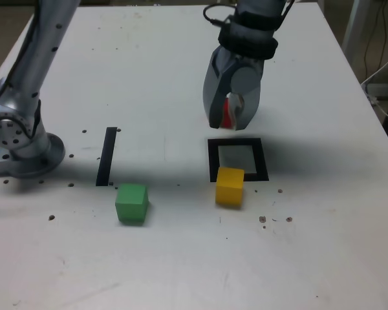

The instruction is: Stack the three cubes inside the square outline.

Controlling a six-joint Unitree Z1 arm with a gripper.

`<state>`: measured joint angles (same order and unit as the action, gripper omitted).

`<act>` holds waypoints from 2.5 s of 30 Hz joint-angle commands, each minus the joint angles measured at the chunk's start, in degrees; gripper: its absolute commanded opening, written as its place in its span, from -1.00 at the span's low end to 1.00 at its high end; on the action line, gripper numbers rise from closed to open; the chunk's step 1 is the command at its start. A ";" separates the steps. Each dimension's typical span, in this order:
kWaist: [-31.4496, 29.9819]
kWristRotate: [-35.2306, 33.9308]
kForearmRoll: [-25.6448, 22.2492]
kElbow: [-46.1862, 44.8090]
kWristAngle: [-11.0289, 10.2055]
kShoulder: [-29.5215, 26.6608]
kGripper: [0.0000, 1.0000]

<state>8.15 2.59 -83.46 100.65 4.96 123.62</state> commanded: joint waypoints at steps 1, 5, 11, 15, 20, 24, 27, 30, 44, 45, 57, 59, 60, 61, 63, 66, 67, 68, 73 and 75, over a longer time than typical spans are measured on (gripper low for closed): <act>0.21 0.58 0.34 -1.07 -0.82 -1.53 0.07; 1.07 2.73 2.24 -4.07 -1.57 -3.03 0.86; 2.58 8.34 7.11 -8.39 -1.95 -3.49 0.99; 3.48 12.35 11.12 -10.92 -2.01 -3.68 1.00; 3.88 14.08 13.88 -12.50 -2.22 -3.98 1.00; 4.03 14.11 14.32 -12.98 -2.67 -4.36 0.99; 4.27 14.13 14.25 -13.13 -2.74 -4.42 0.97; 4.67 14.33 14.10 -13.37 -2.64 -4.33 0.94; 7.94 19.65 12.91 -12.59 -1.47 -1.31 0.51; 8.19 19.99 12.79 -12.42 -1.52 -0.96 0.43; 8.99 21.03 13.12 -10.36 -4.56 -0.31 -0.56; 8.99 21.06 13.15 -10.37 -4.61 -0.39 -0.59; 8.99 21.06 13.15 -10.40 -4.61 -0.43 -0.59; 8.99 21.06 13.15 -10.44 -4.61 -0.47 -0.59; 8.99 21.06 13.15 -10.54 -4.59 -0.54 -0.59; 8.99 21.06 13.19 -10.74 -4.55 -0.63 -0.59; 8.99 21.06 13.20 -10.80 -4.54 -0.66 -0.59; 8.99 21.06 13.22 -10.84 -4.53 -0.68 -0.59; 8.88 21.01 13.27 -10.85 -4.48 -0.85 -0.59; 8.61 20.82 13.28 -10.76 -4.40 -1.06 -0.59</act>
<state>17.04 23.53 -70.24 89.87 0.45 123.07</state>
